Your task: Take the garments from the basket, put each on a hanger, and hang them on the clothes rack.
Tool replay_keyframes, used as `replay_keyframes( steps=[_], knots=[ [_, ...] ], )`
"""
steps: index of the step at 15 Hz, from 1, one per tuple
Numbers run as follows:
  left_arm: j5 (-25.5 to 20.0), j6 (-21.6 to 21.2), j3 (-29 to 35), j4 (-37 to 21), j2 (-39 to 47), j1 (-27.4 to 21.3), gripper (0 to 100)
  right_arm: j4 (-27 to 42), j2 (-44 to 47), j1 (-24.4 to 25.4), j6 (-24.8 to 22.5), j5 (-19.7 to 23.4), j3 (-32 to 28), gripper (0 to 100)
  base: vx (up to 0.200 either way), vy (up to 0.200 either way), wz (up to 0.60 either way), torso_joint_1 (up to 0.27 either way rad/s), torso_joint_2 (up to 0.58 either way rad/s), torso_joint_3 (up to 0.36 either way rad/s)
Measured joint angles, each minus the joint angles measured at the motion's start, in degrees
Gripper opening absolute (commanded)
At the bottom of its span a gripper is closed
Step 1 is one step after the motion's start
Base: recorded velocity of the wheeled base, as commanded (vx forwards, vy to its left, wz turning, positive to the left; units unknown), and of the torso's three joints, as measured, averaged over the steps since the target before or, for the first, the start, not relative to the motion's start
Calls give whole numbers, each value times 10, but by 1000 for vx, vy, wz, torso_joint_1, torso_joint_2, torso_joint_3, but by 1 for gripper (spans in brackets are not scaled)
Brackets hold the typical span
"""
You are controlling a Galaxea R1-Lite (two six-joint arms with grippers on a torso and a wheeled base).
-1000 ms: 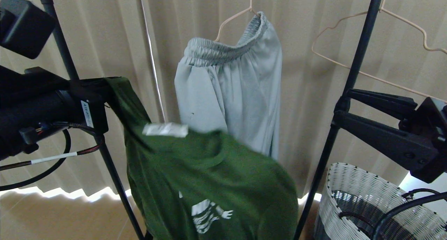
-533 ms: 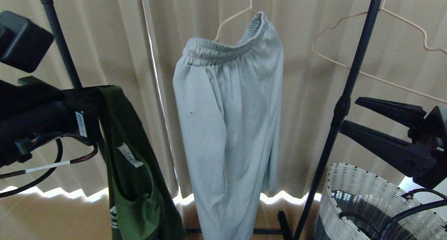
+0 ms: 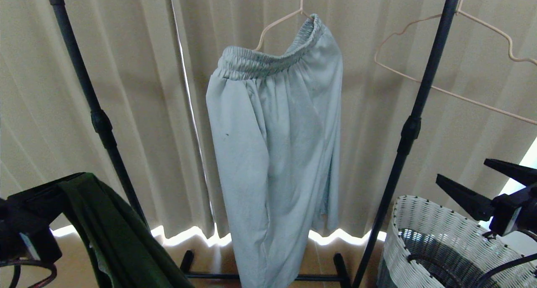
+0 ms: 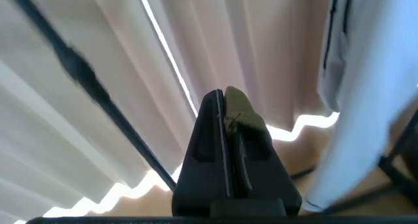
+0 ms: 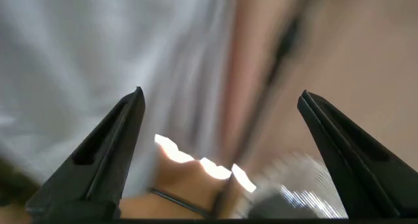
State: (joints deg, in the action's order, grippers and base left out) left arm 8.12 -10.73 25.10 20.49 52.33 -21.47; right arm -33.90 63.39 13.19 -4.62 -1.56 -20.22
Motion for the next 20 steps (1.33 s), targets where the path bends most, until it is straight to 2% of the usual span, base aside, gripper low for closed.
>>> replay_keyframes(
  steps=[4,7,11,20],
  knots=[
    [-2,8,-20,2,-31,4,0,-24,-4,-2,-5,-11,58,100,0,0,0,0,0,0],
    [-2,16,-23,1,-37,37,0,-26,-6,-3,-68,-10,68,100,0,0,0,0,0,0],
    [-49,12,-43,2,-37,54,0,-26,-15,-14,-74,-8,79,100,0,0,0,0,0,0],
    [-50,10,-45,3,-35,56,0,-25,-55,-45,-73,-7,82,100,0,0,0,0,0,0]
  ],
)
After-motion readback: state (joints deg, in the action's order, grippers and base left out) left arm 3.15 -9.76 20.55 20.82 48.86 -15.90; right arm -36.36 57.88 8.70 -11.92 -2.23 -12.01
